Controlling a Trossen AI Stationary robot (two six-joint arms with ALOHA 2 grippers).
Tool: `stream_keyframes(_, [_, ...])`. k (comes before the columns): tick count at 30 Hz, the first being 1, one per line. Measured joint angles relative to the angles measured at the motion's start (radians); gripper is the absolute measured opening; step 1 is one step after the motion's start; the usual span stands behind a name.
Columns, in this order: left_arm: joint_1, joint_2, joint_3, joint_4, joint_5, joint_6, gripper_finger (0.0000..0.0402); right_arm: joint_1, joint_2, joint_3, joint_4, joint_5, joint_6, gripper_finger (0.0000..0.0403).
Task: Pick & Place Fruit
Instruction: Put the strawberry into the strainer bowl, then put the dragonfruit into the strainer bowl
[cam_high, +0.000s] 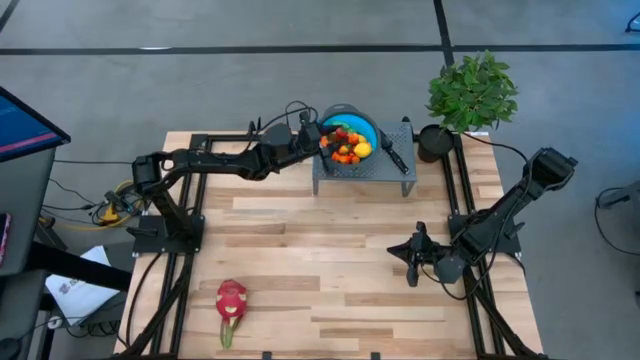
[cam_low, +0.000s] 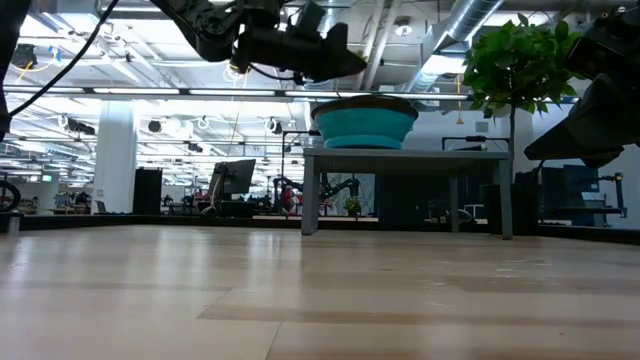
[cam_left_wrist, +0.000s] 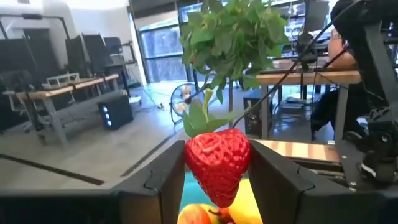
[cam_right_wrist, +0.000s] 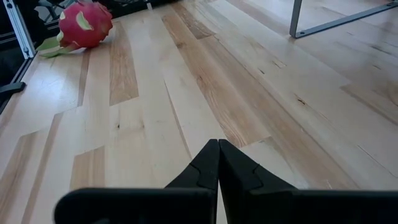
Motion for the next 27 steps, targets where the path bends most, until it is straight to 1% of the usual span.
stream_keyframes(4, [0.011, 0.013, 0.0, -0.008, 0.003, -0.052, 0.0152, 0.0, 0.0, 0.0, 0.0, 0.0, 0.001, 0.0])
stream_keyframes(6, [0.011, 0.019, 0.0, -0.002, 0.004, -0.073, 0.0161, 0.0, 0.0, 0.0, 0.001, 0.0, 0.003, 0.0])
stream_keyframes(14, [0.011, 0.021, 0.0, -0.003, 0.006, -0.085, 0.0233, 0.0, 0.0, 0.0, 0.004, 0.0, 0.003, 0.0])
stream_keyframes(17, [0.007, 0.021, 0.0, -0.003, 0.01, -0.086, 0.0248, 0.0, 0.0, 0.0, 0.004, 0.0, 0.003, 0.0])
stream_keyframes(21, [-0.007, 0.02, 0.0, 0.0, 0.01, -0.11, 0.0248, 0.001, 0.0, 0.0, 0.005, 0.0, 0.003, 0.0])
stream_keyframes(27, [-0.035, 0.018, 0.0, 0.003, 0.014, -0.11, 0.0211, 0.001, 0.0, 0.0, 0.021, 0.0, 0.003, 0.0])
